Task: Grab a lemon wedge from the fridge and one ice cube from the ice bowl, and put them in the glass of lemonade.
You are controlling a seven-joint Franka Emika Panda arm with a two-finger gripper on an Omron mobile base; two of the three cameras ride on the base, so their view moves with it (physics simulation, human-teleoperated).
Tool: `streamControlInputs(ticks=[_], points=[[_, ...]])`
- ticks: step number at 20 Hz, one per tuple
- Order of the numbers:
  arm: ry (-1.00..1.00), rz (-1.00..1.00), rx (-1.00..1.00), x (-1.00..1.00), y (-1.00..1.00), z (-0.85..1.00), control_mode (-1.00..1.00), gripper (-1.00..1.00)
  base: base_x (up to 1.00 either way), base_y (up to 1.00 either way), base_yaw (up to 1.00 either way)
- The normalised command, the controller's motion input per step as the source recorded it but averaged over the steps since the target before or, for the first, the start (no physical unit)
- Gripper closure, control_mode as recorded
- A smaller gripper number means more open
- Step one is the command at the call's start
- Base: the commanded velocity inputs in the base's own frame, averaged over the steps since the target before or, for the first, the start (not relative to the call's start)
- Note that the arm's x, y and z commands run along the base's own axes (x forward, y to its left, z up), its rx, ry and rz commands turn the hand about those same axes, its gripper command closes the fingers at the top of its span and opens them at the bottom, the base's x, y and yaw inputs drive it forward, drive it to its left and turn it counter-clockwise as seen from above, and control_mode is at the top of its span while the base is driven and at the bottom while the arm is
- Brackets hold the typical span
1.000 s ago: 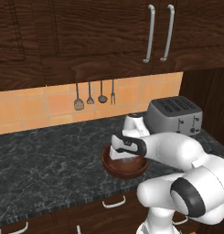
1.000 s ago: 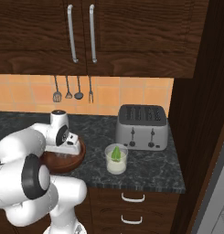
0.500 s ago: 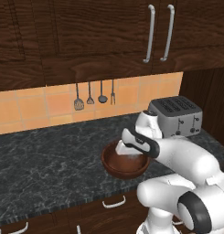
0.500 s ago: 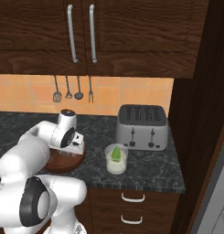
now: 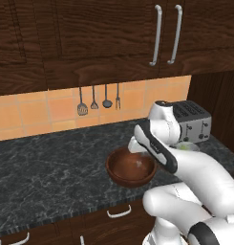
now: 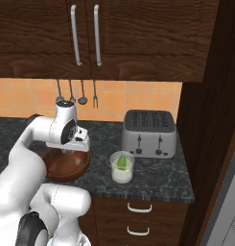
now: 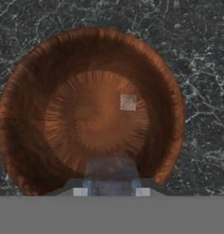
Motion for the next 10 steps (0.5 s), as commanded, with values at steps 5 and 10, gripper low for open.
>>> streamControlInputs(ticks=[5, 10], points=[[-0.15, 0.02, -0.08, -0.38, -0.83, 0.22, -1.0, 1.0, 0.0, 0.0, 0.0], [-0.17, 0.02, -0.05, -0.21, -0.9, 0.42, -1.0, 1.0, 0.0, 0.0, 0.0]])
